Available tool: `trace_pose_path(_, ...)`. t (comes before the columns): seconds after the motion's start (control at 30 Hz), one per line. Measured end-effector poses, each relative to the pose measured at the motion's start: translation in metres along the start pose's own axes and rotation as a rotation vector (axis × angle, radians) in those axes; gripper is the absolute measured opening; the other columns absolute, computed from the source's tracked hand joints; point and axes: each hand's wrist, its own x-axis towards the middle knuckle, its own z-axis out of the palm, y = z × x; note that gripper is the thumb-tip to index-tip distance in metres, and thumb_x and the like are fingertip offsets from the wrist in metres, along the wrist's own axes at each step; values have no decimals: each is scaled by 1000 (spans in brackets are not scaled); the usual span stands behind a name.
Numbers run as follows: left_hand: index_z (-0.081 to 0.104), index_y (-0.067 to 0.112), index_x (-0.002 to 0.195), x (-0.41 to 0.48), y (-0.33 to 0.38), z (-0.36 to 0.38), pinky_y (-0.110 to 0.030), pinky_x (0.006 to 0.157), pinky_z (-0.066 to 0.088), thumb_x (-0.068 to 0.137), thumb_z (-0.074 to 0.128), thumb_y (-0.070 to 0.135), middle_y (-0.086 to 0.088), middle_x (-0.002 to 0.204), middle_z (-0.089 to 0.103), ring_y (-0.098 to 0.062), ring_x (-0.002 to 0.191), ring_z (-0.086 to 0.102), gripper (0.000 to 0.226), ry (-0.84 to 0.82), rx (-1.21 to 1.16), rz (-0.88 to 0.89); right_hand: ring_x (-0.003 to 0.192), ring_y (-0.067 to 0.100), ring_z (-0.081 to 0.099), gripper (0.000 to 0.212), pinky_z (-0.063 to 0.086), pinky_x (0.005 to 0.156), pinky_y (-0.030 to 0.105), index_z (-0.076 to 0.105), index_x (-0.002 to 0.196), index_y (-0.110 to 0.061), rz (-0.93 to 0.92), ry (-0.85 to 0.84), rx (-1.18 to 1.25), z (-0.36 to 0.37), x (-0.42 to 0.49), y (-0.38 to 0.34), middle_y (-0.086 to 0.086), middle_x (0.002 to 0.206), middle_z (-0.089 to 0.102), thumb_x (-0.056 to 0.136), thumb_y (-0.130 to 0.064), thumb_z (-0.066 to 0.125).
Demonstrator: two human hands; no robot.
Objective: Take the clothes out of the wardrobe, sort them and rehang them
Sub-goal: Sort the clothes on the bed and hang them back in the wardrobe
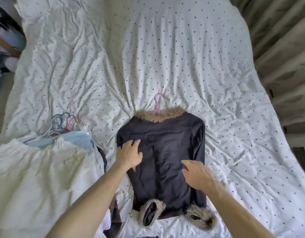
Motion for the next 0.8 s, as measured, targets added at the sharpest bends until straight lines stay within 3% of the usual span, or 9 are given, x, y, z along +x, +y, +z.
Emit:
trace_pose_path(0.07,19,28,157,41,-7,-10,-49,112,35,98,46,44,-7,161,24,-31,144,31,67,10,-25,-34,142,25,31,51,37,111,40,31,153,-23,15,-31,-12,12,29,1,-1,151,39,104,-36,35)
trace_pose_path(0.2,14,21,158,110,-14,-24,-49,113,35,97,49,42,-11,163,18,-34,145,29,74,126,-93,-88,150,35,9,61,25,118,49,9,158,-35,87,-121,-42,45,66,6,6,166,2,103,-44,34)
trace_pose_path(0.43,31,9,150,174,-16,-21,-49,105,43,100,44,51,-18,147,44,-39,133,45,67,136,-247,-133,151,35,3,70,25,114,57,-5,156,-39,106,-122,-120,77,71,10,3,165,-13,102,-45,38)
trace_pose_path(0.63,50,9,122,144,-5,-23,-46,88,48,100,44,45,-14,124,59,-38,112,57,43,297,-350,-106,150,33,9,64,28,116,51,9,158,-30,120,-136,-60,67,68,8,5,166,-2,102,-45,37)
trace_pose_path(0.73,53,12,113,101,8,-24,-45,79,49,98,51,40,-10,112,64,-37,101,60,31,435,-401,-50,144,30,30,62,35,113,43,25,155,-20,192,-113,187,50,57,4,8,161,27,102,-46,40)
trace_pose_path(0.8,53,16,105,63,21,-23,-41,72,47,97,53,37,-4,103,65,-33,93,62,23,465,-445,1,129,27,49,60,44,102,40,32,152,-19,215,-58,316,35,41,-1,6,145,49,101,-49,42)
